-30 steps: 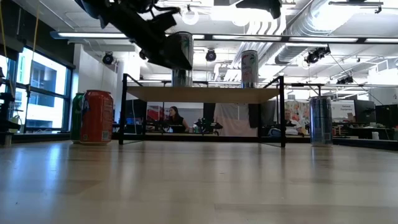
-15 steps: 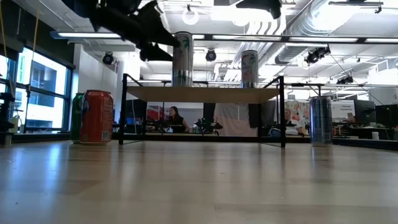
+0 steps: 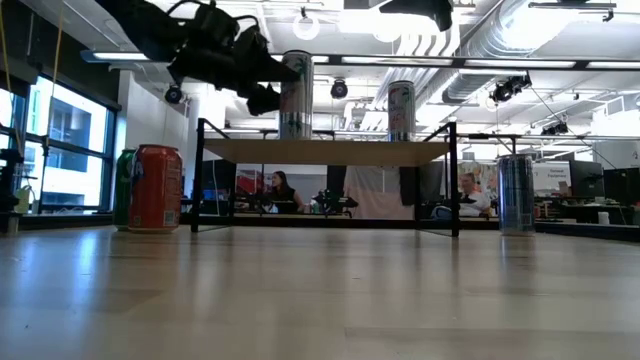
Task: Place canned beverage on shelf
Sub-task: Put the white pink soda can on the shelf aligned with the other white pink soda can
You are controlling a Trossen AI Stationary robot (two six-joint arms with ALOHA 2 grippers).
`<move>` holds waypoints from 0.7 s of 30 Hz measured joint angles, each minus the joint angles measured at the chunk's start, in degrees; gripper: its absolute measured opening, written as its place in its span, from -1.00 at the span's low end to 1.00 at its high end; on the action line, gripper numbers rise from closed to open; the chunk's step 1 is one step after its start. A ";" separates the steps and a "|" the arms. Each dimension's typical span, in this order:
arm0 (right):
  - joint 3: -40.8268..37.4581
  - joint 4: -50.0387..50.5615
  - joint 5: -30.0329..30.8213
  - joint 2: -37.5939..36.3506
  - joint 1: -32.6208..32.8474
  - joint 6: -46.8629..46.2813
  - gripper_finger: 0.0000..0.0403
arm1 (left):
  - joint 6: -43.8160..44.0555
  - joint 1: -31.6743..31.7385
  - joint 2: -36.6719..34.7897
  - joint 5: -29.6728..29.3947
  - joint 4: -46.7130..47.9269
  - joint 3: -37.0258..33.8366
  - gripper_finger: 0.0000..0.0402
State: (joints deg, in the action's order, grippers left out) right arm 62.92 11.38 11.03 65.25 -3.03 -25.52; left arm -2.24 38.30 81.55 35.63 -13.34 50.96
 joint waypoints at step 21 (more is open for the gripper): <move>0.00 0.00 0.15 0.00 0.00 -1.68 0.40 | 0.61 0.00 3.05 2.67 -6.13 0.00 0.37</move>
State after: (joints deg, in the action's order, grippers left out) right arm 62.92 11.38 11.18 65.25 -3.03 -27.20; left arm -1.63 38.30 84.60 38.30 -19.48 50.96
